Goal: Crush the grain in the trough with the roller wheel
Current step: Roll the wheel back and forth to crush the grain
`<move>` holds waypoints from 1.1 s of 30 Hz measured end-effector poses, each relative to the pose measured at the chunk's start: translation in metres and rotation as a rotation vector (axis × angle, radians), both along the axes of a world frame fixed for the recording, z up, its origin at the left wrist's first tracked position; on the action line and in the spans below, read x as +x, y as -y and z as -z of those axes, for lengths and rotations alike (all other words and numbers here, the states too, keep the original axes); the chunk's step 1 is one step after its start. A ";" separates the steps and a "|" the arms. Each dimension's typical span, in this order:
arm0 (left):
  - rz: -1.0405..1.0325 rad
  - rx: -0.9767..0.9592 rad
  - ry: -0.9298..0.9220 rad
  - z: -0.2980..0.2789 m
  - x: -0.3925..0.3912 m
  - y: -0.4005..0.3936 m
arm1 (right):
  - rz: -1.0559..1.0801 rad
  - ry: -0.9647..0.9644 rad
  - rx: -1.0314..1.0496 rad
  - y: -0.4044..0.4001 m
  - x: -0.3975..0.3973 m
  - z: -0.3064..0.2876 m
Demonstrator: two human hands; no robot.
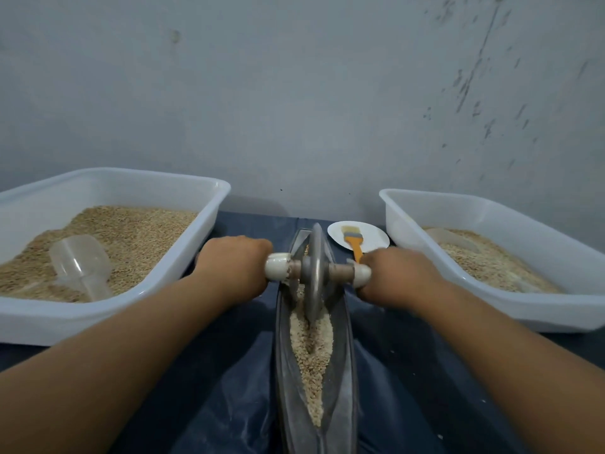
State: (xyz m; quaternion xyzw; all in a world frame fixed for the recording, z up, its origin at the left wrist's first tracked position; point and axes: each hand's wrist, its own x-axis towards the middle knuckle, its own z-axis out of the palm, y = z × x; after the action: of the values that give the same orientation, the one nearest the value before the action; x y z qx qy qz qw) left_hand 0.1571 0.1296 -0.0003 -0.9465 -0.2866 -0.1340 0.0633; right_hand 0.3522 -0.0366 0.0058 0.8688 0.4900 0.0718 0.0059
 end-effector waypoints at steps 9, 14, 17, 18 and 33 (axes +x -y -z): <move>0.029 -0.041 -0.061 0.012 -0.007 -0.013 | -0.070 -0.058 -0.053 0.008 0.006 0.003; -0.007 -0.080 -0.043 -0.004 0.018 -0.019 | 0.027 0.136 0.101 -0.017 0.007 0.003; -0.002 -0.010 -0.058 0.001 0.016 -0.021 | 0.036 -0.066 -0.011 -0.008 0.012 0.005; 0.010 0.029 -0.050 0.005 0.015 -0.023 | 0.043 -0.122 -0.029 -0.003 0.013 0.008; -0.055 0.017 -0.009 0.018 -0.006 -0.006 | -0.038 -0.072 -0.096 -0.005 0.000 -0.005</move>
State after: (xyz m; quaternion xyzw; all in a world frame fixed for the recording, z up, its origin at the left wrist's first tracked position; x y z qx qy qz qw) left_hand 0.1508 0.1360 -0.0181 -0.9384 -0.3109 -0.1304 0.0761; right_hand 0.3520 -0.0320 0.0111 0.8601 0.5091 0.0169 0.0284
